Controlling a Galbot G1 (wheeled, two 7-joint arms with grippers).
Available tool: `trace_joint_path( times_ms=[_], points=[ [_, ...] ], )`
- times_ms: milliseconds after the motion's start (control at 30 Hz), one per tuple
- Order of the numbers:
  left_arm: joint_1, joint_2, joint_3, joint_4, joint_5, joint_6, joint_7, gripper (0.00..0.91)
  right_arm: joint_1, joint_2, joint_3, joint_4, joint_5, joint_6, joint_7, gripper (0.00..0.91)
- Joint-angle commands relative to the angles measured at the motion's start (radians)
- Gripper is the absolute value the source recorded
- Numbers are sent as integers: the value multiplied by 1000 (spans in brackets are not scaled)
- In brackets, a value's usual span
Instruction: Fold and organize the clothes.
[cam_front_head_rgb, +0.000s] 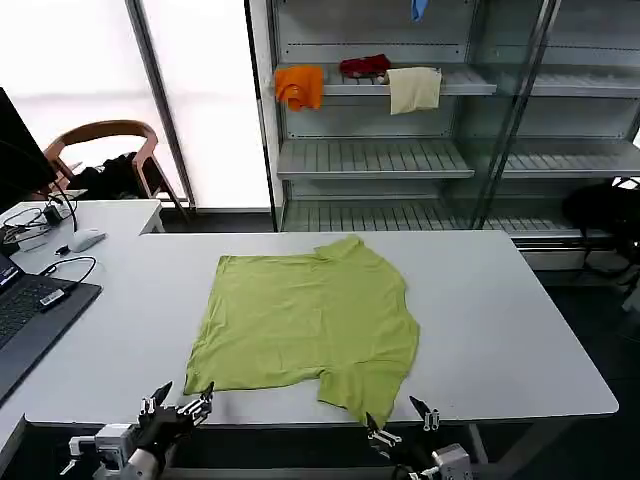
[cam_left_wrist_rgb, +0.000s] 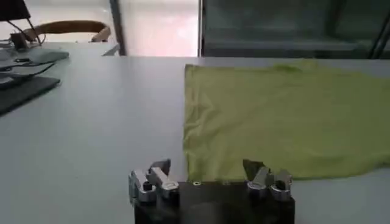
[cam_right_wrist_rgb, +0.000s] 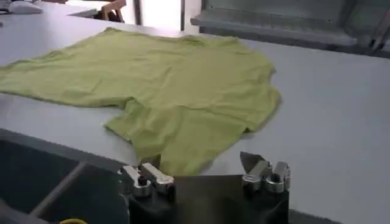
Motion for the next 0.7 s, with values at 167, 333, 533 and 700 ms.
trace_joint_path(
  times_ms=[167,333,533,700],
  points=[
    [-40,-6,19,66,-12,-7,10,312,38,10,-36,-24,4,-6,10,322],
    [-44,-8,22,79,-9,-15,14,20,50,13,-49,-30,1,-4,15,212],
    [-37,-7,24,80,3,-27,26,20,52,15,-50,-35,-4,10,14,0],
    [-36,-3,28,71,29,-48,34,10,57,14,-47,-26,-11,17,9,0]
  ],
)
